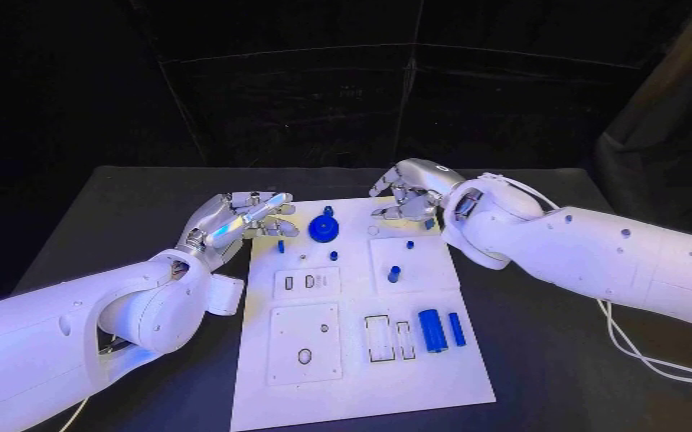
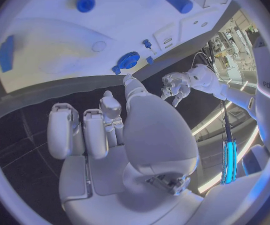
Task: Assemble the parts on the task board
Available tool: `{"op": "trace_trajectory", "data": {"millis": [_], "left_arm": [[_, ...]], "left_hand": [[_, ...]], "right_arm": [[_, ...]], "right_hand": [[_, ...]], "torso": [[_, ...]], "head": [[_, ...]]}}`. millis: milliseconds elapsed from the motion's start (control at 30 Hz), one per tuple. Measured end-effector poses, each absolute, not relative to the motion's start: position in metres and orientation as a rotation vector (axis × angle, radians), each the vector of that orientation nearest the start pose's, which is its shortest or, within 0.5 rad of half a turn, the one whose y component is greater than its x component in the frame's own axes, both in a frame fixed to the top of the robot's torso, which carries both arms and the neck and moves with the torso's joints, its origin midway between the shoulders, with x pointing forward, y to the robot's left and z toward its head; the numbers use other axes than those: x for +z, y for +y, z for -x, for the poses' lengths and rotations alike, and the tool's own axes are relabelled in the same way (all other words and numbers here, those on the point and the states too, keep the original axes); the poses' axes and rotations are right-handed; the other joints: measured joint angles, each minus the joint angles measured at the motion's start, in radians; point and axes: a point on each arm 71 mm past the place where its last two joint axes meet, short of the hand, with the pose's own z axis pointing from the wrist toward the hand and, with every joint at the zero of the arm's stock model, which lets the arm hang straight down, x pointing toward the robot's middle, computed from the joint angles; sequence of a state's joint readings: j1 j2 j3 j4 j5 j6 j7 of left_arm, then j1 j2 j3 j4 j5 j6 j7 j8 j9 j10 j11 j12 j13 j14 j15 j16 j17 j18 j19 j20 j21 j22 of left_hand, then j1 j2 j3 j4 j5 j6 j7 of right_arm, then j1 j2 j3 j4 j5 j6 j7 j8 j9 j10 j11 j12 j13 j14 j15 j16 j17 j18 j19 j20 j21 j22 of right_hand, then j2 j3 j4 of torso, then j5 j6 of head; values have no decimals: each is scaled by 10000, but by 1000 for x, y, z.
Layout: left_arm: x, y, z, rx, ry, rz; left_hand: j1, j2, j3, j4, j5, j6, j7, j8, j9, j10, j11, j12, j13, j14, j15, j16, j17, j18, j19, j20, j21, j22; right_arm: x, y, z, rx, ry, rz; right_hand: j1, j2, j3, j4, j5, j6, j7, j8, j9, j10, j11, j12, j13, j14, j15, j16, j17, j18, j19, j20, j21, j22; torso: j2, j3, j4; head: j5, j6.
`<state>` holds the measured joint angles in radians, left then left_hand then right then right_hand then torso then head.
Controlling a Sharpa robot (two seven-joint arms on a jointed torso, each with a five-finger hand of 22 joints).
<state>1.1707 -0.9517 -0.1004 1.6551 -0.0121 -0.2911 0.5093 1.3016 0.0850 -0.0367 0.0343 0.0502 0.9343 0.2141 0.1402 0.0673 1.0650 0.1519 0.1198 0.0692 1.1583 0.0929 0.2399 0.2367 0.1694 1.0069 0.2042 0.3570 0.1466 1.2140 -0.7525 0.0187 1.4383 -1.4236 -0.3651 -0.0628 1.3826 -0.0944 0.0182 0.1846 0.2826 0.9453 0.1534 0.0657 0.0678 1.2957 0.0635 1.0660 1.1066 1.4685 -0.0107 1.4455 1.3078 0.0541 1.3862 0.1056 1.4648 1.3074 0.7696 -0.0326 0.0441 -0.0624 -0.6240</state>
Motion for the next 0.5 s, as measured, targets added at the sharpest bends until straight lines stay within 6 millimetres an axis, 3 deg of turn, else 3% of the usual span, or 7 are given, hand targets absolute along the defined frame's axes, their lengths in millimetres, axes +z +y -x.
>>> {"op": "trace_trajectory", "data": {"millis": [200,500], "left_arm": [[-195,223,-450,-16096,14107,10810],[-196,222,-452,-16069,14099,10807]], "left_hand": [[0,0,0,0,0,0,0,0,0,0,0,0,0,0,0,0,0,0,0,0,0,0],[41,41,-29,-28,0,0,0,0,0,0,0,0,0,0,0,0,-1,0,0,0,0,1]], "right_arm": [[-154,-239,-508,7456,15515,22],[-156,-279,-512,7369,15633,-597]], "right_hand": [[375,-93,-135,-275,-33,-140,4,0,6,-61,-10,-93,-84,0,0,-31,0,1,-88,12,-82,-115],[374,-95,-163,-302,-33,-104,-32,0,9,-61,-10,-93,-92,0,0,-31,-1,1,-88,12,-106,-114]], "torso": [[-19,37,-59],[-22,67,-81]], "head": [[-67,40],[-163,77]]}}
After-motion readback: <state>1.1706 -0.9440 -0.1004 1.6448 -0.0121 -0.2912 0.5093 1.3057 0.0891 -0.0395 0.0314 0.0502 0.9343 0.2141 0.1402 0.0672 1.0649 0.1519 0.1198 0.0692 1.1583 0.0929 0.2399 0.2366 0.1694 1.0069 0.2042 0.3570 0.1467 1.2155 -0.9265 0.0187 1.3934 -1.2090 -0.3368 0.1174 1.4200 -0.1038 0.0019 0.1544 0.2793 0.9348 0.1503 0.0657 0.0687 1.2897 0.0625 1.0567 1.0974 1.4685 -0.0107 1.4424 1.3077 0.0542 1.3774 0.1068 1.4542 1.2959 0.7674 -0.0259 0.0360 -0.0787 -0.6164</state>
